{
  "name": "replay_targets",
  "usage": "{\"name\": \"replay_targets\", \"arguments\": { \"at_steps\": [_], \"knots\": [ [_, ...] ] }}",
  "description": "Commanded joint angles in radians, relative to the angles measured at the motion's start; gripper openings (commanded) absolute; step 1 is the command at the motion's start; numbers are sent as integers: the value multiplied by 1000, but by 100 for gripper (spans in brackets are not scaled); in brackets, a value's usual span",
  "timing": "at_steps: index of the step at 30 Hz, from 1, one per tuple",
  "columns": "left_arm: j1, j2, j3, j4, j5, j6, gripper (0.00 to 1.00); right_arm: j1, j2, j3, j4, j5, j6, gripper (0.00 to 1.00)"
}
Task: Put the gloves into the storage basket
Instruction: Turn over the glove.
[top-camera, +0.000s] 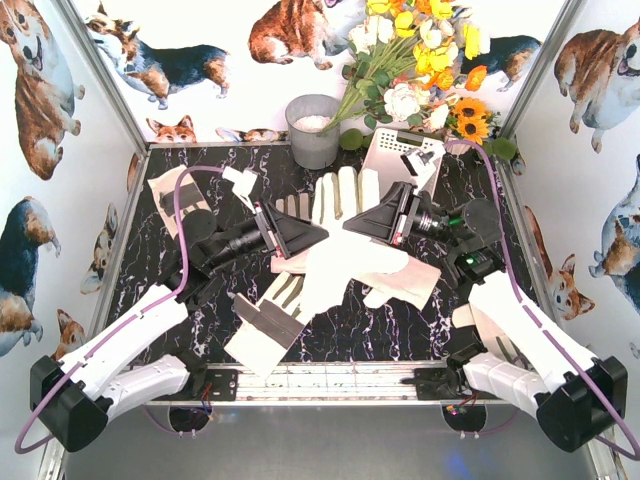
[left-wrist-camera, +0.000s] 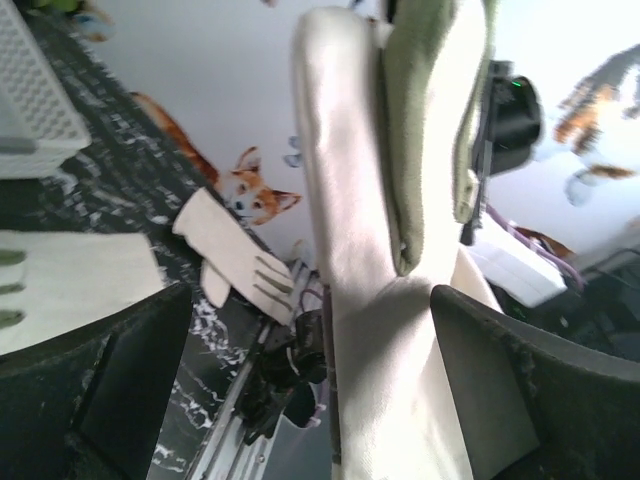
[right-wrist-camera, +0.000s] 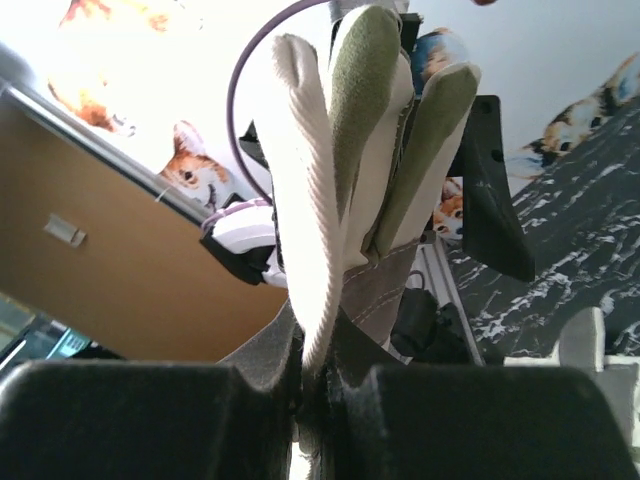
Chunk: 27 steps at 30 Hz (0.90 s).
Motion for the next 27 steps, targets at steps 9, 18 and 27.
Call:
{"name": "replay_targets", "arguments": {
  "at_steps": [9, 18, 27],
  "knots": [
    [-10, -1, 38, 344, 246, -69, 100, 75, 25, 134, -5, -74, -94, 0],
    [-11, -38, -2, 333, 157, -48, 16, 78, 4, 155, -198, -73, -206, 0],
    [-10, -137, -14, 160, -43, 58, 0, 78, -21, 124, -332, -71, -267, 55]
  ]
}}
